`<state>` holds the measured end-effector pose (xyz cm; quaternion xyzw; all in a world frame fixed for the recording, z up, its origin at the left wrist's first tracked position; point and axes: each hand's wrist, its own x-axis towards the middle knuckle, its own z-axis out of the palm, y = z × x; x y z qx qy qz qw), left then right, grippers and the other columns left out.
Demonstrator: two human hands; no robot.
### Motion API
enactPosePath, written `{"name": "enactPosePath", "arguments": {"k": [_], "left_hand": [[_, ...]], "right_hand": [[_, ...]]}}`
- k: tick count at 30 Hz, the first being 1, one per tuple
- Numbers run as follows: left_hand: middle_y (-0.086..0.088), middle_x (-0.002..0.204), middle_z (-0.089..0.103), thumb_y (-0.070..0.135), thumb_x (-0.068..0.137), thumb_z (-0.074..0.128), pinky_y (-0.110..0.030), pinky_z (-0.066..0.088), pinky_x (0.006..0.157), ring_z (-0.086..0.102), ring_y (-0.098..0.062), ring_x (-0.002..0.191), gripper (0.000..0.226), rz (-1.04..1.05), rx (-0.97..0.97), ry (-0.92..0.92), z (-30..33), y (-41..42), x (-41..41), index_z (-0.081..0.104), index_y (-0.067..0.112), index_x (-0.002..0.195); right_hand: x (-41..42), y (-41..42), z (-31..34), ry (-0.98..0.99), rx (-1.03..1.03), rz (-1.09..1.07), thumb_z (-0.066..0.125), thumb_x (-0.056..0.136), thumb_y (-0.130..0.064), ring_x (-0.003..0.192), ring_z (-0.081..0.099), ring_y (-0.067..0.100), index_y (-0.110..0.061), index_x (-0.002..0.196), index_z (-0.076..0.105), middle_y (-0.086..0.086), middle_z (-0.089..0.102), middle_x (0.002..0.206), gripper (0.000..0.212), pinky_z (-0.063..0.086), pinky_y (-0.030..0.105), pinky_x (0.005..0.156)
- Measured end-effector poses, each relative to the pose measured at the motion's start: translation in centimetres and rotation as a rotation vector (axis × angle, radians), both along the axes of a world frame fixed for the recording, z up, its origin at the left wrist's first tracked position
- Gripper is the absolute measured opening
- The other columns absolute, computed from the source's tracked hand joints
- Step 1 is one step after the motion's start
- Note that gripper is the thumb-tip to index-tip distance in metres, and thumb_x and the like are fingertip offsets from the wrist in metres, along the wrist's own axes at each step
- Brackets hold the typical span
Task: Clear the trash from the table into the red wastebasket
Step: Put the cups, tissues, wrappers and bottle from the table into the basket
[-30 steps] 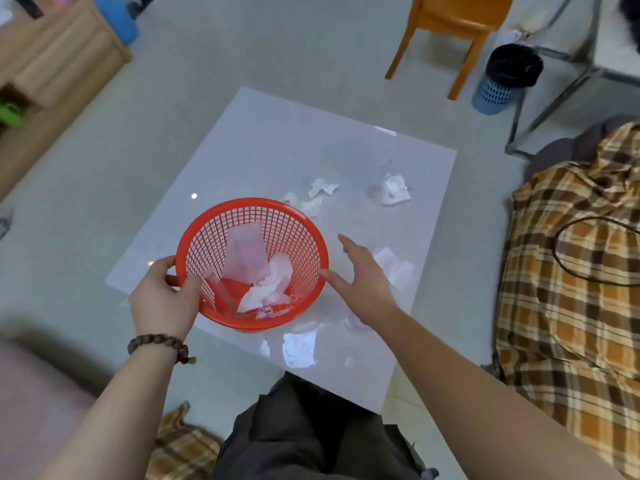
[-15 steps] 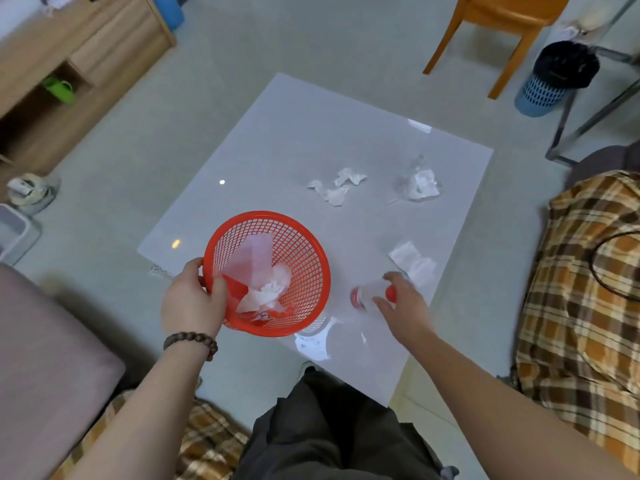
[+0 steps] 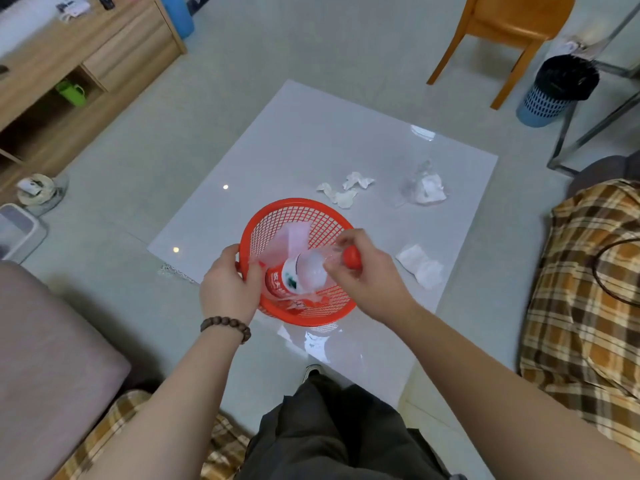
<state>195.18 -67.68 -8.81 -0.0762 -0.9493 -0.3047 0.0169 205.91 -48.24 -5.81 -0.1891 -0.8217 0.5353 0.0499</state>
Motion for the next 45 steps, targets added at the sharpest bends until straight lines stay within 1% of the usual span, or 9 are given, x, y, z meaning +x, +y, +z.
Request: {"name": "enactPosePath", "arguments": {"k": [4, 9, 13, 18, 23, 28, 31, 33, 45], "left_hand": [[0.001, 0.079, 0.065, 0.029, 0.080, 0.055, -0.036, 0.052, 0.065, 0.063, -0.026, 0.069, 0.033, -0.021, 0.078, -0.012, 0.8, 0.6, 0.7, 0.060, 0.016, 0.110], [0.021, 0.063, 0.050, 0.022, 0.082, 0.058, -0.033, 0.051, 0.060, 0.061, -0.023, 0.062, 0.028, -0.029, 0.093, -0.008, 1.5, 0.9, 0.9, 0.060, 0.014, 0.108], [0.014, 0.066, 0.054, 0.025, 0.083, 0.059, -0.038, 0.054, 0.062, 0.062, -0.023, 0.064, 0.026, -0.021, 0.090, -0.011, 1.8, 0.1, 0.4, 0.061, 0.016, 0.107], [0.006, 0.076, 0.059, 0.028, 0.084, 0.056, -0.040, 0.056, 0.063, 0.064, -0.023, 0.069, 0.031, 0.002, 0.102, -0.027, 1.6, -0.8, -0.6, 0.060, 0.014, 0.111], [0.004, 0.076, 0.060, 0.029, 0.084, 0.057, -0.035, 0.053, 0.062, 0.063, -0.024, 0.069, 0.032, -0.028, 0.104, -0.059, 1.5, -0.6, -0.9, 0.060, 0.013, 0.111], [0.004, 0.075, 0.058, 0.024, 0.084, 0.059, -0.026, 0.040, 0.057, 0.060, -0.020, 0.064, 0.031, -0.043, 0.127, -0.076, 1.9, 1.4, 0.1, 0.061, 0.011, 0.112], [0.005, 0.073, 0.057, 0.024, 0.085, 0.059, -0.022, 0.037, 0.052, 0.058, -0.017, 0.060, 0.029, -0.058, 0.133, -0.072, 2.2, 3.4, 1.7, 0.061, 0.011, 0.111], [0.005, 0.072, 0.057, 0.023, 0.084, 0.059, -0.020, 0.037, 0.051, 0.058, -0.015, 0.059, 0.028, -0.047, 0.125, -0.071, 2.1, 4.8, 2.9, 0.061, 0.011, 0.110], [0.003, 0.076, 0.061, 0.022, 0.082, 0.058, -0.030, 0.045, 0.058, 0.060, -0.015, 0.062, 0.028, 0.247, 0.104, -0.065, 2.1, 17.2, 16.8, 0.060, 0.013, 0.108]], "right_hand": [[-0.3, -1.7, -1.3, -0.066, 0.110, 0.099, 0.064, 0.084, -0.028, 0.097, 0.057, 0.015, -0.023, 0.114, 0.048, -0.004, 0.060, 0.112, 0.034, 0.048, 0.032, 0.083], [-0.9, -2.6, -2.1, -0.152, 0.256, 0.175, 0.062, 0.085, -0.037, 0.104, 0.056, 0.019, -0.023, 0.122, 0.045, 0.002, 0.057, 0.121, 0.044, 0.049, 0.034, 0.085], [-1.0, -2.6, -2.0, -0.180, 0.231, 0.223, 0.059, 0.081, -0.056, 0.124, 0.043, 0.016, -0.027, 0.135, 0.039, -0.001, 0.044, 0.140, 0.065, 0.042, 0.036, 0.100], [0.1, -1.6, -2.5, -0.046, 0.243, -0.062, 0.040, 0.093, -0.049, 0.135, 0.031, 0.018, -0.022, 0.133, 0.047, 0.004, 0.040, 0.144, 0.048, 0.024, 0.032, 0.113], [1.5, 0.3, -5.0, -0.312, 0.275, -0.233, 0.045, 0.093, -0.046, 0.142, 0.025, 0.024, -0.019, 0.146, 0.024, 0.007, 0.027, 0.154, 0.064, 0.025, 0.040, 0.113], [3.0, 1.8, -5.6, -0.386, 0.052, -0.263, 0.052, 0.092, -0.032, 0.130, 0.046, 0.027, -0.020, 0.148, 0.015, 0.005, 0.047, 0.141, 0.068, 0.043, 0.042, 0.102], [4.2, 3.7, -5.0, -0.314, 0.061, -0.240, 0.049, 0.089, -0.016, 0.100, 0.059, 0.020, -0.024, 0.138, 0.031, -0.006, 0.056, 0.106, 0.053, 0.041, 0.014, 0.069], [5.0, 5.3, -4.8, -0.288, 0.064, -0.221, 0.047, 0.088, -0.011, 0.086, 0.054, 0.013, -0.024, 0.136, 0.035, -0.009, 0.054, 0.099, 0.051, 0.032, 0.008, 0.062], [12.2, 21.1, -3.3, -0.150, -0.003, 0.017, 0.046, 0.083, -0.007, 0.106, 0.058, 0.020, -0.023, 0.135, 0.037, 0.003, 0.061, 0.120, 0.055, 0.048, 0.035, 0.092]]}}
